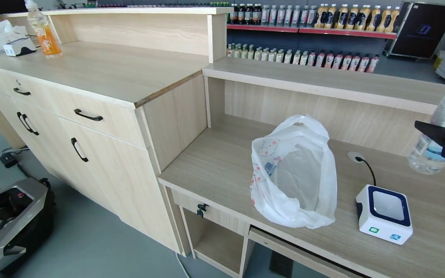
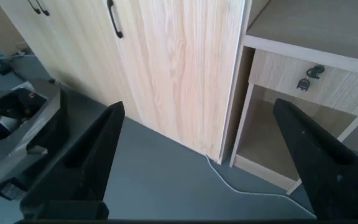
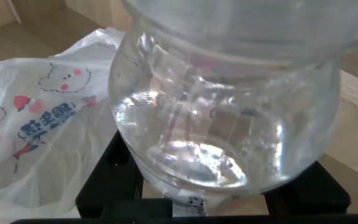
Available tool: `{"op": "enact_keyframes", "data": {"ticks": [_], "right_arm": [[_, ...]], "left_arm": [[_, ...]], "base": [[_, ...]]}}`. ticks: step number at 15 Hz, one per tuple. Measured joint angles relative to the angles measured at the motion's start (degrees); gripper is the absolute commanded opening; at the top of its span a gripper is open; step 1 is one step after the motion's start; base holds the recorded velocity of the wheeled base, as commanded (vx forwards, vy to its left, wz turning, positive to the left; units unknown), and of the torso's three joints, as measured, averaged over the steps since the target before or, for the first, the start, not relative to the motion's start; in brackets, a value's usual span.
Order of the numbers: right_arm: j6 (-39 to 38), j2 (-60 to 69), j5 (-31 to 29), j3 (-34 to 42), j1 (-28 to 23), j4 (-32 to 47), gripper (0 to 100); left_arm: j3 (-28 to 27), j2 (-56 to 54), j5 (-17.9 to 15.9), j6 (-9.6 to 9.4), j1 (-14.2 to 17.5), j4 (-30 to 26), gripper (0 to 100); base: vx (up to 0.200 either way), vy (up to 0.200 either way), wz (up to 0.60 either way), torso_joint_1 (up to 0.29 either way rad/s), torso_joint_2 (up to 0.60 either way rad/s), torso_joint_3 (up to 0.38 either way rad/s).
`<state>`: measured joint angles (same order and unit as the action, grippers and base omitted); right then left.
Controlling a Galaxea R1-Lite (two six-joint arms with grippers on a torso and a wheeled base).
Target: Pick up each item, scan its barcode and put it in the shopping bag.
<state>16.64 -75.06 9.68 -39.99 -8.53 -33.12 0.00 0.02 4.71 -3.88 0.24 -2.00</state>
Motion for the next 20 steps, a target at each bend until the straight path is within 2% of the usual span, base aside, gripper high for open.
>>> {"op": "enact_keyframes", "data": {"ticks": [2,4,8,13,20], "right_arm": [[-5.75,-0.6,-2.71,-1.55,5.07,-0.11,0],[-8.41,-2.73,-2.79,-2.24,7.39,-1.5,0],[-14.57,-11.04,-3.06,-2.66,9.61,-14.42,0],[-15.19,-25.25,-2.82,-3.89,12.23,-28.93,0],[-14.98,-40.13,-2.68,-12.47,13.04,-34.67,0]], "left_arm": [[0.0,0.0,0.02,0.0,0.0,0.0,100],[0.0,0.0,0.02,0.0,-0.02,0.0,100],[0.0,0.0,0.02,0.0,-0.02,0.0,100],[0.0,0.0,0.02,0.0,-0.02,0.0,100],[0.0,0.0,0.02,-0.02,0.0,0.0,100]], "base": [[0.0,0.0,0.0,-0.166,0.44,0.278],[0.0,0.0,0.0,-0.056,0.16,0.102],[0.0,0.0,0.0,-0.01,0.02,0.013],[0.0,0.0,0.0,0.0,0.0,0.0],[0.0,0.0,0.0,0.0,0.0,0.0]]}}
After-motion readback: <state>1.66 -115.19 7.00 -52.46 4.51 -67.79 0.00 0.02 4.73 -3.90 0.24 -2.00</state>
